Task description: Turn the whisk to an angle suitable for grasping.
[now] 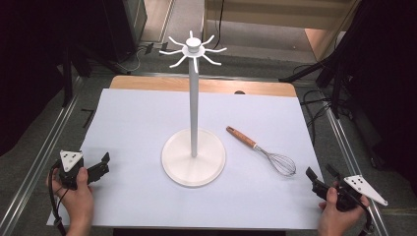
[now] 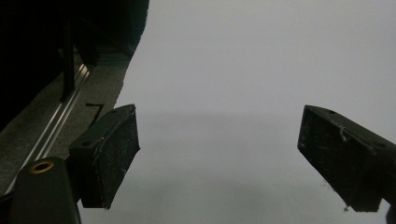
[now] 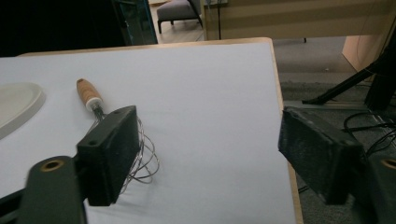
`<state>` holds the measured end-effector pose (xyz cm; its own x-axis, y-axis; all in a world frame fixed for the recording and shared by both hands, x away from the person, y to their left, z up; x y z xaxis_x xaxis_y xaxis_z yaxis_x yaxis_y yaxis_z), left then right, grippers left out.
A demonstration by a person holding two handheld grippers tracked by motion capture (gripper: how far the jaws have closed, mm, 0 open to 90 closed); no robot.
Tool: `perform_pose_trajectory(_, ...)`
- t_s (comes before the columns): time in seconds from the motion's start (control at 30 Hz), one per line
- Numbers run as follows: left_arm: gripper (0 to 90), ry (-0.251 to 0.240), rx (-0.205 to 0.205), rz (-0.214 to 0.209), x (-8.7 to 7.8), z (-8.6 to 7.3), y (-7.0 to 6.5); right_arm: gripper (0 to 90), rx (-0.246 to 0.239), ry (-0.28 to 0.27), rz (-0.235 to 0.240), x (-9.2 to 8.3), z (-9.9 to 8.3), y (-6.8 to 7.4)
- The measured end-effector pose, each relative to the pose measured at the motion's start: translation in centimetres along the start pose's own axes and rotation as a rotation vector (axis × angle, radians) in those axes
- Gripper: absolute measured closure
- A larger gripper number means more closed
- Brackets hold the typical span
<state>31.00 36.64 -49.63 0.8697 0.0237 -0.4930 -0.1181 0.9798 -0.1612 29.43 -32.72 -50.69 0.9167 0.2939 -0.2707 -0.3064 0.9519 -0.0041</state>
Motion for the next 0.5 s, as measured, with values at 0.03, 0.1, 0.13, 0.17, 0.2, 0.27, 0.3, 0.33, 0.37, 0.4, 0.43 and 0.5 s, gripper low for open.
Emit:
perform_pose_trajectory(0.03,13.2,0.000,0.000,0.000,0.00,0.00,0.00,23.5,0.000,0.000,0.000,0.00,0.00,0.00)
perform_pose_trajectory(0.1,13.2,0.000,0.001,0.000,-0.01,0.00,0.00,29.0,0.005,-0.007,0.020,-0.08,0.01,-0.04)
perform_pose_trajectory(0.13,13.1,0.000,0.000,0.000,-0.01,0.00,0.00,28.5,0.003,0.013,0.006,0.08,-0.06,-0.01)
perform_pose_trajectory(0.17,13.2,-0.002,0.001,0.000,-0.01,0.01,-0.01,28.2,-0.010,0.035,-0.012,0.23,-0.11,0.11)
perform_pose_trajectory(0.2,13.2,-0.003,0.000,-0.001,-0.02,0.01,-0.01,28.9,-0.018,0.050,-0.020,0.30,-0.15,0.29)
perform_pose_trajectory(0.27,13.2,-0.005,0.000,-0.002,-0.02,0.02,-0.02,28.2,-0.034,0.070,-0.023,0.41,-0.23,0.47)
perform_pose_trajectory(0.3,13.2,-0.006,0.000,-0.002,-0.04,0.02,-0.02,27.0,-0.027,0.095,-0.029,0.60,-0.35,0.47)
perform_pose_trajectory(0.33,13.2,-0.006,0.000,-0.002,-0.04,0.02,-0.02,26.8,-0.026,0.097,-0.026,0.60,-0.36,0.46)
perform_pose_trajectory(0.37,13.2,-0.007,0.000,-0.001,-0.06,0.02,-0.01,26.8,-0.026,0.097,-0.026,0.60,-0.36,0.46)
perform_pose_trajectory(0.4,13.2,-0.006,0.000,-0.002,-0.04,0.02,-0.01,26.2,-0.018,0.100,-0.027,0.58,-0.38,0.46)
perform_pose_trajectory(0.43,13.2,-0.005,0.000,-0.001,-0.02,0.02,-0.02,27.3,-0.014,0.106,-0.031,0.60,-0.40,0.43)
perform_pose_trajectory(0.5,13.2,-0.004,0.005,0.002,-0.03,0.01,-0.03,29.2,-0.008,0.120,-0.025,0.69,-0.45,0.38)
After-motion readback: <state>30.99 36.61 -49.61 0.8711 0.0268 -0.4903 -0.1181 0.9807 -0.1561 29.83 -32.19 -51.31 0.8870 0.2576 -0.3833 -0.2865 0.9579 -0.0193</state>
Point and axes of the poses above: each handheld gripper's, and its own axes: x roughly forward along the jaws, z roughly out of its top, y roughly to its left, the point moved 7 cm from there along x, roughly forward along the jaws, and after that the axes turned 12 degrees about -x, right-handed, at the moved point
